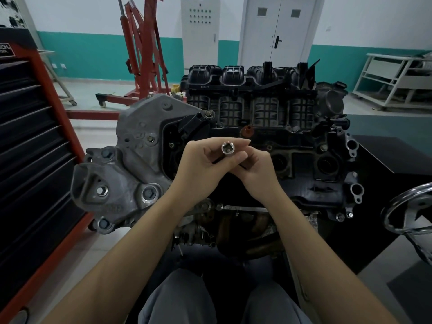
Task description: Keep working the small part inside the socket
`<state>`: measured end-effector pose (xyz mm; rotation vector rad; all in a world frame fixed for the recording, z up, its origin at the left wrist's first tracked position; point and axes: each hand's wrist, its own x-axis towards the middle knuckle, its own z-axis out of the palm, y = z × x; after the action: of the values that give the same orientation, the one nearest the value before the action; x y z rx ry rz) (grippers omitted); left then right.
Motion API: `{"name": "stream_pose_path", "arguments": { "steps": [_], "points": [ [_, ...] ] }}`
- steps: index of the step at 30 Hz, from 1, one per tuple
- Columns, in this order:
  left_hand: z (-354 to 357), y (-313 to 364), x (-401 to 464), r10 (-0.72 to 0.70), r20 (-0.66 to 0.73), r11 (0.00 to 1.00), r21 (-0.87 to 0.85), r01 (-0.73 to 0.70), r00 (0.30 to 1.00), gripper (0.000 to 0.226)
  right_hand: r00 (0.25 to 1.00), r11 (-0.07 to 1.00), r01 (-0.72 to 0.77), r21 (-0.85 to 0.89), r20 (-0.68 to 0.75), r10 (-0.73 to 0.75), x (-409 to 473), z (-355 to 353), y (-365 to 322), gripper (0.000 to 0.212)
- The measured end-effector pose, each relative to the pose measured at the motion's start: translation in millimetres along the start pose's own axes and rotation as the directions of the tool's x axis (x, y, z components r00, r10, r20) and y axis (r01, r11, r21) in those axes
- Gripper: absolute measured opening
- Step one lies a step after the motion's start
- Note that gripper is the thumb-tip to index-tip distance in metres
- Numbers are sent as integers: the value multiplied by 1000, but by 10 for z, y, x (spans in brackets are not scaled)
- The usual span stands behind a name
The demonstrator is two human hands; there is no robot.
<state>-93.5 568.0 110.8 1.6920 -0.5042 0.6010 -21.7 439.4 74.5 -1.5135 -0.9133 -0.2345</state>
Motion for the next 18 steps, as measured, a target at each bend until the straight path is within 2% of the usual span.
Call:
{"name": "stream_pose_path", "arguments": {
  "steps": [3,7,12,14,18],
  "points": [
    [-8,3,5,10,32,1000,15,-11,999,29,999,999,1,-33,-41,-2,5,-1,-1,32],
    [6,-9,0,40,-61,998,57,-37,997,23,996,1000,-4,11,-94,5,2,-4,34,17],
    [-8,-16,-11,20,-2,999,-36,-20,1000,27,1000,1000,11,-3,-17,-11,-9,-47,29,30],
    [-13,-13,-12,9,31,998,-58,-7,999,28,999,1000,-10,-1,-48,9,-3,-54,36,30],
    [24,0,-5,45,-45,997,67,-42,998,22,996,1000,-9,-6,-94,8,8,-47,43,17]
  ]
}}
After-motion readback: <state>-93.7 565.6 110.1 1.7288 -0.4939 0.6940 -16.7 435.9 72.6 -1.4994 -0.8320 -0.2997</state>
